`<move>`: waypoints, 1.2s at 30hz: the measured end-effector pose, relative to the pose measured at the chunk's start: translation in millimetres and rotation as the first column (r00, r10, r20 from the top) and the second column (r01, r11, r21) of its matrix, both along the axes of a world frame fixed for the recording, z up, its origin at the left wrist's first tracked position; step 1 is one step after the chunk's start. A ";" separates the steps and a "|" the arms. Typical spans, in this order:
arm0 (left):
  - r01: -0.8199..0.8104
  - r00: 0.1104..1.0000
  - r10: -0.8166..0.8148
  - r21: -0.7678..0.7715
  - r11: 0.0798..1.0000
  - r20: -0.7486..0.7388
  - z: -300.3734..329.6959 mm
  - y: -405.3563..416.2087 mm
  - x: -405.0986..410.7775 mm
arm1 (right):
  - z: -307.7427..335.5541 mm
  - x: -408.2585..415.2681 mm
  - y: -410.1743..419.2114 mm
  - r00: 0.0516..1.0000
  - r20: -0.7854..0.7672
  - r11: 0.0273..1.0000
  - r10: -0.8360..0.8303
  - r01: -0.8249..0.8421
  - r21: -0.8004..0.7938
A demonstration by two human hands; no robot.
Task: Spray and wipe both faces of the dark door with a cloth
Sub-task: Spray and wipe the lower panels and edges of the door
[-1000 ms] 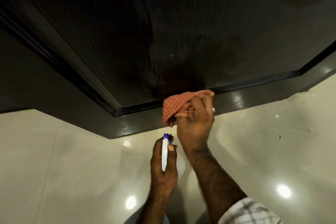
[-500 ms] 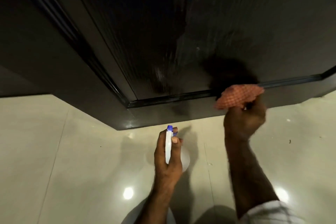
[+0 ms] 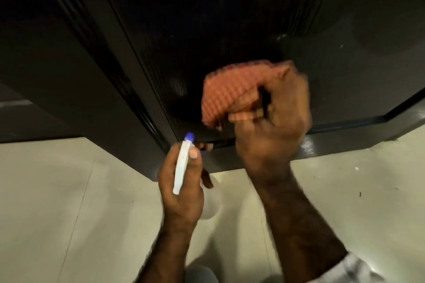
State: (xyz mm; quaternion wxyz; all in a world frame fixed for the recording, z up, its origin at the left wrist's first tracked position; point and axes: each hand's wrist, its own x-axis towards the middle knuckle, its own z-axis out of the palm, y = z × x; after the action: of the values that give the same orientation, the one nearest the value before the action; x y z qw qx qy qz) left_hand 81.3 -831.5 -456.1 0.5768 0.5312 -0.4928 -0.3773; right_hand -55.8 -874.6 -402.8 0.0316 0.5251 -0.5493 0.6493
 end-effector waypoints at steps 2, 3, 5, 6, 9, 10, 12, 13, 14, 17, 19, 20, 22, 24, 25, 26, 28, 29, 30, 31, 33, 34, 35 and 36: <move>0.032 0.998 -0.035 -0.067 0.997 -0.045 23.6 -8.5 1.9 | 36.7 -2.2 -15.9 0.999 -0.033 0.986 -0.022 0.016 -0.166; 0.041 0.998 -0.046 -0.104 0.994 -0.052 32.1 -11.7 4.6 | 43.3 -3.1 -22.7 0.999 -0.039 0.976 -0.008 -0.001 -0.217; 0.062 0.996 -0.072 -0.179 0.982 -0.050 41.8 -14.1 11.7 | 29.1 -2.4 -26.7 0.999 -0.048 0.970 0.013 -0.024 -0.241; 0.063 0.996 -0.075 -0.187 0.980 -0.056 40.9 -14.1 16.2 | 7.2 -0.5 -23.4 0.998 -0.049 0.982 0.037 -0.046 -0.184; 0.024 0.998 -0.029 -0.100 0.995 -0.051 31.4 -9.9 25.0 | -84.4 -1.7 -1.9 0.960 -0.246 0.984 0.132 -0.097 0.148; 0.018 0.999 -0.021 -0.062 0.998 -0.044 26.7 -6.6 27.5 | -111.8 -3.2 5.0 0.944 -0.277 0.961 0.179 -0.107 0.256; 0.003 1.000 -0.003 -0.010 1.000 -0.027 17.5 -1.7 31.3 | -135.0 -6.0 13.3 0.964 -0.188 0.912 0.189 -0.101 0.397; -0.010 1.000 0.010 0.000 1.000 -0.017 15.4 -0.2 31.6 | -132.6 -6.2 14.3 0.975 -0.151 0.916 0.165 -0.094 0.391; -0.023 1.000 0.023 0.001 1.000 0.002 14.0 0.1 32.9 | -121.3 -4.7 13.7 0.984 -0.111 0.933 0.137 -0.090 0.350; -0.068 0.997 0.068 -0.004 0.998 -0.028 33.9 0.4 26.4 | -42.4 3.4 4.2 0.995 -0.096 0.995 -0.004 0.014 0.102; -0.104 0.993 0.101 -0.034 0.994 -0.066 46.2 -2.6 25.8 | 12.7 6.5 -10.9 0.986 -0.145 0.988 -0.084 0.064 -0.137; -0.098 0.995 0.095 -0.077 0.992 -0.039 48.9 -4.3 27.4 | 31.5 7.6 -17.6 0.982 -0.161 0.972 -0.098 0.060 -0.228; -0.084 0.996 0.085 -0.153 0.985 0.000 52.5 -8.0 32.6 | 34.6 11.8 -29.7 0.985 -0.161 0.954 -0.062 0.010 -0.301; -0.095 0.995 0.099 -0.159 0.983 0.015 54.4 -8.2 33.9 | -0.7 15.0 -30.3 0.963 -0.265 0.968 -0.038 -0.031 -0.249; -0.107 0.994 0.111 -0.144 0.984 0.022 55.4 -7.5 32.2 | -31.2 14.4 -26.5 0.931 -0.364 0.983 -0.026 -0.042 -0.178; -0.117 0.992 0.122 -0.125 0.985 0.030 54.5 -6.4 32.2 | -65.7 12.4 -21.4 0.900 -0.435 0.995 0.012 -0.055 -0.086; -0.091 0.995 0.094 -0.106 0.990 0.029 49.5 -2.4 31.0 | -128.2 1.0 -5.6 0.856 -0.511 0.996 0.073 -0.035 0.085; -0.062 0.997 0.066 -0.100 0.993 0.032 44.7 -0.7 31.0 | -146.9 -4.1 3.9 0.848 -0.520 0.989 0.100 -0.026 0.147; -0.040 0.998 0.043 -0.084 0.996 0.038 40.0 0.4 31.4 | -157.1 -9.3 12.4 0.855 -0.503 0.976 0.125 -0.015 0.216; -0.031 0.999 0.034 -0.063 0.998 0.042 35.1 0.9 31.7 | -161.7 -14.8 18.5 0.871 -0.473 0.959 0.131 0.010 0.284; -0.023 0.999 0.024 -0.023 0.999 0.037 29.0 2.9 29.6 | -152.4 -22.9 21.0 0.928 -0.369 0.935 0.058 0.079 0.345; -0.007 1.000 0.008 -0.011 1.000 0.024 30.0 3.4 26.4 | -140.9 -27.2 19.1 0.957 -0.291 0.937 0.015 0.089 0.338; 0.010 1.000 -0.010 -0.013 1.000 0.009 31.4 2.1 23.3 | -126.5 -31.4 15.2 0.980 -0.199 0.947 -0.022 0.084 0.310; 0.030 1.000 -0.030 -0.025 0.999 0.000 33.3 0.3 20.3 | -108.9 -35.3 11.9 0.992 -0.119 0.965 -0.046 0.075 0.250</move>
State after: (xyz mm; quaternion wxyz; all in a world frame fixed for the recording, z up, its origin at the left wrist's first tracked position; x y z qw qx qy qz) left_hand 101.7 -831.2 -422.8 0.5777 0.5162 -0.5052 -0.3801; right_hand -91.1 -862.7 -511.7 0.0148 0.5435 -0.6410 0.5418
